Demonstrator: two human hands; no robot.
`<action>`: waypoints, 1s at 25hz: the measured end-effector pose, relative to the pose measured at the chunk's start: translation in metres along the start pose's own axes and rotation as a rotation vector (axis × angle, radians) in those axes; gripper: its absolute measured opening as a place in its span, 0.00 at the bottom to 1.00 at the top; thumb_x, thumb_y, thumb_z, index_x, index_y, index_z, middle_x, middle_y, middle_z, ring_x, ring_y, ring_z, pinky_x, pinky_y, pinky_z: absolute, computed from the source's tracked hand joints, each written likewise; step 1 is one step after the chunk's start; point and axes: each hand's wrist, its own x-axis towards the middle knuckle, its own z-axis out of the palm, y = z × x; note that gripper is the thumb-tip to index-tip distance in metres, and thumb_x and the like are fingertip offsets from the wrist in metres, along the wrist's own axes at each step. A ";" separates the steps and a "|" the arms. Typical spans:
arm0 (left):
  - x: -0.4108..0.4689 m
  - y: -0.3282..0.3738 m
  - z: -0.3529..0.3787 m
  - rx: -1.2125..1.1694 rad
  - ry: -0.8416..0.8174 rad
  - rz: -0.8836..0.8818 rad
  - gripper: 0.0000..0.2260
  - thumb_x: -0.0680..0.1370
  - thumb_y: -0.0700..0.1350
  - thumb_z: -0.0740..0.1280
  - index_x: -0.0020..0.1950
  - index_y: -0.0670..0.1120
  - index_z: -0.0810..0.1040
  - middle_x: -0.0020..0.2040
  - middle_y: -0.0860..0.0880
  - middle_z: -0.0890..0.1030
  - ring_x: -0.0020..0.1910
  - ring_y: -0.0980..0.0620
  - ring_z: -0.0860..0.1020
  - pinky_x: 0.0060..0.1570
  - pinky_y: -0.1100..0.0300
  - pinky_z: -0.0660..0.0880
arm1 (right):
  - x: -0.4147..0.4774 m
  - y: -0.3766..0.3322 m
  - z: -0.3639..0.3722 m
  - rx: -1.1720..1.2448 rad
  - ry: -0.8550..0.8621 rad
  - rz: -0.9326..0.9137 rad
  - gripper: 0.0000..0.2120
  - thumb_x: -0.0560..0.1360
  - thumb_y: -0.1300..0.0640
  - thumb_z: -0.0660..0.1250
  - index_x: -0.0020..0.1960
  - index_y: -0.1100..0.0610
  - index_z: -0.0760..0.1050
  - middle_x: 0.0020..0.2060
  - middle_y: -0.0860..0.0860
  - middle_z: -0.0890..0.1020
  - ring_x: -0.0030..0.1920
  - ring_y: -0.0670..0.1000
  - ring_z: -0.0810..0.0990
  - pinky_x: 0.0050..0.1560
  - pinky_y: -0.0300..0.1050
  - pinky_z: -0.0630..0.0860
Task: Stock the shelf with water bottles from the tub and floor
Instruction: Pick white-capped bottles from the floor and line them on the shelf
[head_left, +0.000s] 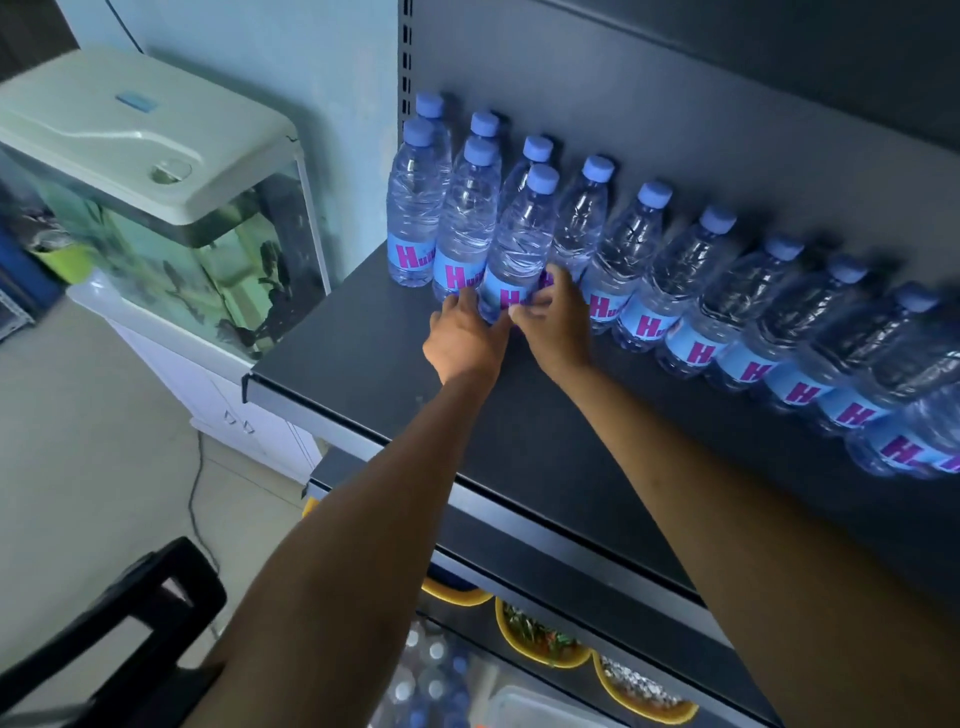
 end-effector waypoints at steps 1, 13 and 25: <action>0.000 0.000 -0.003 -0.016 -0.015 -0.017 0.21 0.76 0.63 0.69 0.57 0.48 0.76 0.55 0.50 0.79 0.56 0.45 0.77 0.43 0.54 0.68 | -0.010 0.006 -0.003 -0.008 -0.049 0.009 0.28 0.74 0.64 0.72 0.72 0.59 0.68 0.49 0.49 0.80 0.50 0.52 0.83 0.51 0.38 0.78; -0.173 -0.034 -0.071 -0.265 -0.035 0.006 0.09 0.77 0.52 0.70 0.53 0.49 0.77 0.45 0.51 0.81 0.44 0.48 0.79 0.46 0.52 0.78 | -0.189 0.028 -0.053 0.185 -0.029 -0.195 0.12 0.79 0.67 0.65 0.61 0.62 0.80 0.57 0.53 0.83 0.58 0.47 0.82 0.59 0.45 0.82; -0.410 -0.176 -0.021 -0.381 0.052 -0.266 0.11 0.73 0.49 0.71 0.52 0.49 0.75 0.39 0.55 0.78 0.41 0.50 0.79 0.46 0.48 0.79 | -0.428 0.197 -0.053 0.046 -0.185 -0.069 0.09 0.77 0.67 0.66 0.56 0.64 0.80 0.52 0.55 0.80 0.53 0.57 0.81 0.50 0.55 0.82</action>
